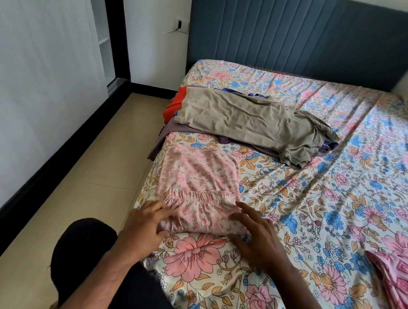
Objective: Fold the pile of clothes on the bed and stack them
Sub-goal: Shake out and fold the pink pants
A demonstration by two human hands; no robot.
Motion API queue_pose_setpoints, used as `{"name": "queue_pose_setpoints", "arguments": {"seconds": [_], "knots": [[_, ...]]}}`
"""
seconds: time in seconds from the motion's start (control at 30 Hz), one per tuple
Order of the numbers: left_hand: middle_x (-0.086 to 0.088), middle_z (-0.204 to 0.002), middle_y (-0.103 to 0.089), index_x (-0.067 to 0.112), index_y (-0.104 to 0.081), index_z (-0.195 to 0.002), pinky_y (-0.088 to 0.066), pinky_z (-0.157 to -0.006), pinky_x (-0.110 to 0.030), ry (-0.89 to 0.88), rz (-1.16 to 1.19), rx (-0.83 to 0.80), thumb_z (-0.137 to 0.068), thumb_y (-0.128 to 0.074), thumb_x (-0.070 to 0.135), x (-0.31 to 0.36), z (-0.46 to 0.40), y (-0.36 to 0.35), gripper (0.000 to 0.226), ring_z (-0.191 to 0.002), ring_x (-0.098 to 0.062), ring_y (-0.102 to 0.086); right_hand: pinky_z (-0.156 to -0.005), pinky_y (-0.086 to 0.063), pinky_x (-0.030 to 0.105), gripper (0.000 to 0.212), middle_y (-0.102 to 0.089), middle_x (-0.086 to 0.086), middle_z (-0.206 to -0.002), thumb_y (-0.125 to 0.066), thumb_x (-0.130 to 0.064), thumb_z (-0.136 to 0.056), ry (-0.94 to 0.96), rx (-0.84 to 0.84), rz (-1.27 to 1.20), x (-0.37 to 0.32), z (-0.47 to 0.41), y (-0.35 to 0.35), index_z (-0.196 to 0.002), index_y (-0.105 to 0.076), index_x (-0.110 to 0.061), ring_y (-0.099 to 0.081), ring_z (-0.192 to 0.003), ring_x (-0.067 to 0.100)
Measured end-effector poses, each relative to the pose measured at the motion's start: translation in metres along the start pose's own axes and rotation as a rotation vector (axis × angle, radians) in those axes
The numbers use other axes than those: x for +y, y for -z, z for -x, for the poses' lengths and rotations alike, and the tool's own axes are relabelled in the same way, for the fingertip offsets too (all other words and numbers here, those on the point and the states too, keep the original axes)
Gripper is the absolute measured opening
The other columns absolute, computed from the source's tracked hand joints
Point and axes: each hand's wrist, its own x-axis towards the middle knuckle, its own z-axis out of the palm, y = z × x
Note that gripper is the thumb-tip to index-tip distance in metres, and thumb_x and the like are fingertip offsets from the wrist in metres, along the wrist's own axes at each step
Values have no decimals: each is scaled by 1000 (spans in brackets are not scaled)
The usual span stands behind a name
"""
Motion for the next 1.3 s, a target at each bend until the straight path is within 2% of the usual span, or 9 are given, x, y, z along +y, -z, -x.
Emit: {"name": "queue_pose_setpoints", "arguments": {"seconds": [0.37,0.5,0.63,0.73,0.83,0.93,1.03,1.17,1.3], "knots": [[10,-132,-63,27,-71,-120,-36,-94,-37,53,-66,169,-87,-75,16,2,2,3,35,-119,-11,-55,-115,-36,58,51,-36,-12,-161,-43,-57,-92,64,-26,76,5,-7,7,-135,-59,-33,-44,-142,15],[20,-137,-53,25,-65,-128,-34,-110,-48,44,285,212,-90,-71,7,-5,-5,9,43,-127,-8,-51,-105,-50,53,30,-55,-6,-148,-56,-37,-98,91,206,-249,1,-19,14,-117,-71,-19,-54,-133,11],[37,-136,-35,40,-49,-137,-27,-119,-36,-37,431,97,-95,-55,20,-3,-1,21,47,-136,1,-39,-95,-52,41,50,-64,-20,-127,-49,-46,-96,79,271,-435,-22,-24,26,-130,-67,-15,-65,-117,14],[37,-104,-61,44,-57,-118,-48,-86,-20,-48,541,28,-94,-50,27,-2,9,33,30,-88,-4,-57,-62,-47,21,32,-63,-22,-79,-47,-44,-96,97,307,-506,-34,-21,26,-101,-70,-23,-61,-69,3],[0,-78,-58,33,-56,-92,-42,-62,-33,-51,656,47,-96,-49,35,-3,11,45,8,-66,-26,-49,-52,-39,12,23,-61,-18,-73,-47,-41,-97,91,362,-602,-44,-18,28,-87,-60,-26,-54,-57,3],[-7,-78,-56,33,-56,-90,-45,-62,-40,12,771,117,-91,-50,48,0,-6,48,17,-69,-33,-49,-50,-53,23,23,-66,-7,-77,-51,-37,-104,9,380,-682,-49,-26,22,-95,-59,-17,-67,-65,8],[0,-85,-64,29,-57,-108,-49,-66,-30,220,784,199,-98,-58,39,3,-31,37,14,-75,-23,-57,-48,-59,52,24,-69,18,-82,-52,-48,-99,-180,370,-780,-51,-40,16,-114,-51,-29,-72,-65,31],[12,-101,-61,22,-53,-117,-45,-64,-18,406,796,244,-95,-59,44,19,-40,6,31,-88,-4,-62,-47,-56,57,39,-64,30,-85,-63,-38,-97,-235,357,-841,-47,-42,-4,-129,-41,-35,-66,-61,45],[3,-75,-60,10,-57,-102,-39,-44,-12,363,665,465,-100,-59,25,31,-52,-13,15,-53,0,-55,-40,-49,50,40,-63,21,-71,-58,-39,-100,-159,391,-715,-46,-43,-15,-133,-38,-51,-58,-51,38]]}}
